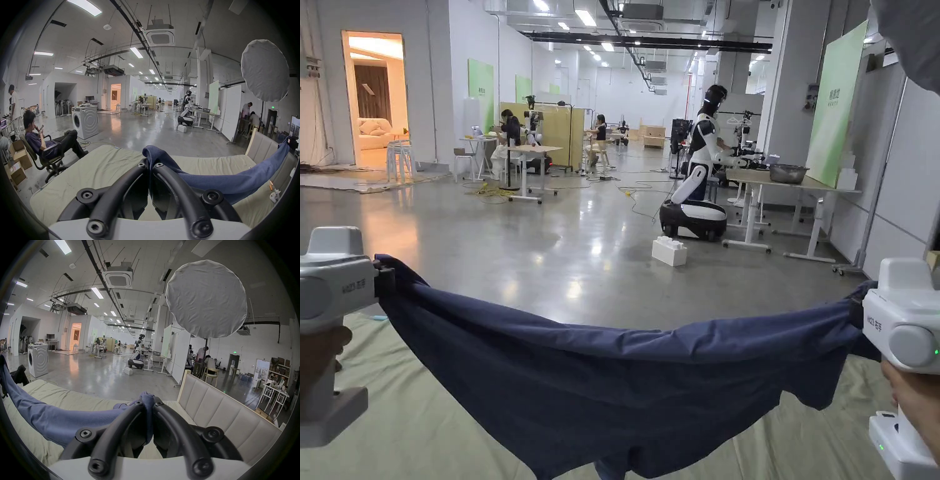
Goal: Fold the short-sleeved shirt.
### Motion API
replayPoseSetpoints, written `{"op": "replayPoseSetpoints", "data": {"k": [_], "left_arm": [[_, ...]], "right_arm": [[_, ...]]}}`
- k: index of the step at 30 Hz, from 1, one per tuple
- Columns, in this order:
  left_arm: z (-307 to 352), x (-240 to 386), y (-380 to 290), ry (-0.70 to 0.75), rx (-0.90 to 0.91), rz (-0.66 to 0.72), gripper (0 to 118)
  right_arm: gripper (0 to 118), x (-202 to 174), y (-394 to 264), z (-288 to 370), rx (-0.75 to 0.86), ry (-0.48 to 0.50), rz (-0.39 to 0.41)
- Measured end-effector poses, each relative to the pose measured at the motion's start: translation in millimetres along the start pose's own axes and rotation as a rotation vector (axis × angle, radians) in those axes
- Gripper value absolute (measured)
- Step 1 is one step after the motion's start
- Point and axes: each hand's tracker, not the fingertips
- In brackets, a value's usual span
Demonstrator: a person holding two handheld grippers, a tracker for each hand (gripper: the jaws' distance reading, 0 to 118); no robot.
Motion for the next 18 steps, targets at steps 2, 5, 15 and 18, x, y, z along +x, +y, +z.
{"op": "replayPoseSetpoints", "data": {"k": [2,5,15,18], "left_arm": [[1.5,-2.9,-19.1,-0.005,-0.022,0.013,4],[9.6,-7.1,-55.4,-0.011,-0.059,0.02,4],[78.3,-35.3,-204.6,-0.039,-0.236,0.072,4],[99.3,-46.6,-245.4,-0.041,-0.301,0.107,4]], "right_arm": [[6,0.7,-15.9,5.6,-0.031,0.012,-0.018],[6,0.1,-46.5,20.0,-0.055,0.009,-0.011],[6,4.2,-166.9,100.6,-0.204,0.033,-0.004],[6,5.2,-200.1,127.8,-0.25,0.04,0.012]]}}
